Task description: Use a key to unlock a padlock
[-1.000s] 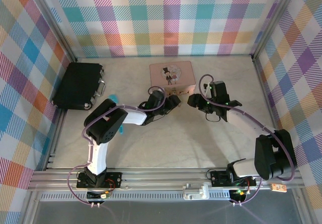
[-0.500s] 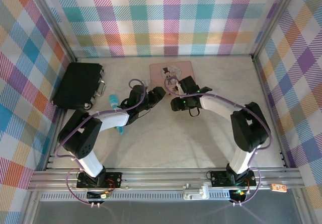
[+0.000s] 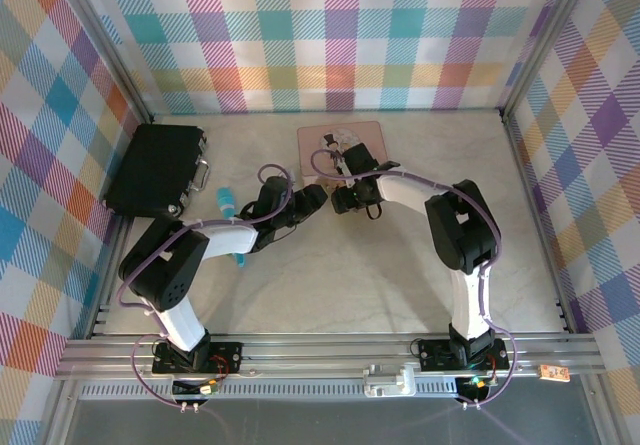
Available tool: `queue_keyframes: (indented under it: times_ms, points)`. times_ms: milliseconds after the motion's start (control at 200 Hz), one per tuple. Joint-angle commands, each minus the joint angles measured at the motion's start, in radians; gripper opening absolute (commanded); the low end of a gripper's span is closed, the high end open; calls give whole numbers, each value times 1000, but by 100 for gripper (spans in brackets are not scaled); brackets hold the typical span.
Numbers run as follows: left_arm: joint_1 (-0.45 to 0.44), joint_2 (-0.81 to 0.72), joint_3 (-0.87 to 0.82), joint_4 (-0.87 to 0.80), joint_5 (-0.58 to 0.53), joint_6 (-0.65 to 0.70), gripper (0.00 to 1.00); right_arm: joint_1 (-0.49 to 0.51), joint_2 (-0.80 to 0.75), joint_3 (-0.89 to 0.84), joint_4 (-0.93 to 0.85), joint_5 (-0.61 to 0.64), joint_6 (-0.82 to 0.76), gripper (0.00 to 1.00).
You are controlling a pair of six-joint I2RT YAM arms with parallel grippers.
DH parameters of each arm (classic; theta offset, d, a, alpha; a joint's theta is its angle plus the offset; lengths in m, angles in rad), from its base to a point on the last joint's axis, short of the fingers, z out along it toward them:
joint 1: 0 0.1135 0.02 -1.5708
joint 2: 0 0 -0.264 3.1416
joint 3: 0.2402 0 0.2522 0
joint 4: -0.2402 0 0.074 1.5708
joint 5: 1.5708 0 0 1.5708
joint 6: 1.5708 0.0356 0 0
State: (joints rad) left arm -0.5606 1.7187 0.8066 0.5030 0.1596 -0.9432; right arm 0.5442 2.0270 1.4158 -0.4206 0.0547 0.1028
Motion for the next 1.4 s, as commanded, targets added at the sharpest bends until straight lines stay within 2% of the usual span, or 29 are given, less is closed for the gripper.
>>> queue_keyframes:
  times_ms: [0,80,220,385,530,650,775,1000,1105,1395]
  points:
    - [2,20,-8,4,-2,39,59,-7,-8,22,1,-104,-27,67]
    - [2,39,2,4,1,42,59,-10,-42,-9,21,-150,-10,66]
    - [-2,86,47,-14,18,56,58,-30,-134,-61,11,-89,41,67]
    - [-39,169,174,-88,50,118,58,-91,-276,-153,4,-88,121,67]
    - [-79,258,317,-184,57,189,58,-157,-382,-252,27,-161,171,67]
    - [-102,322,412,-287,25,215,58,-204,-455,-333,65,-228,215,67]
    - [-125,362,464,-349,-33,226,57,-227,-516,-380,89,-243,236,66]
    - [-152,425,525,-425,-124,253,56,-239,-559,-402,111,-245,243,66]
    - [-154,448,526,-406,-157,245,56,-243,-564,-408,121,-250,250,65]
    - [-158,512,558,-350,-197,260,35,-245,-564,-428,134,-267,268,65]
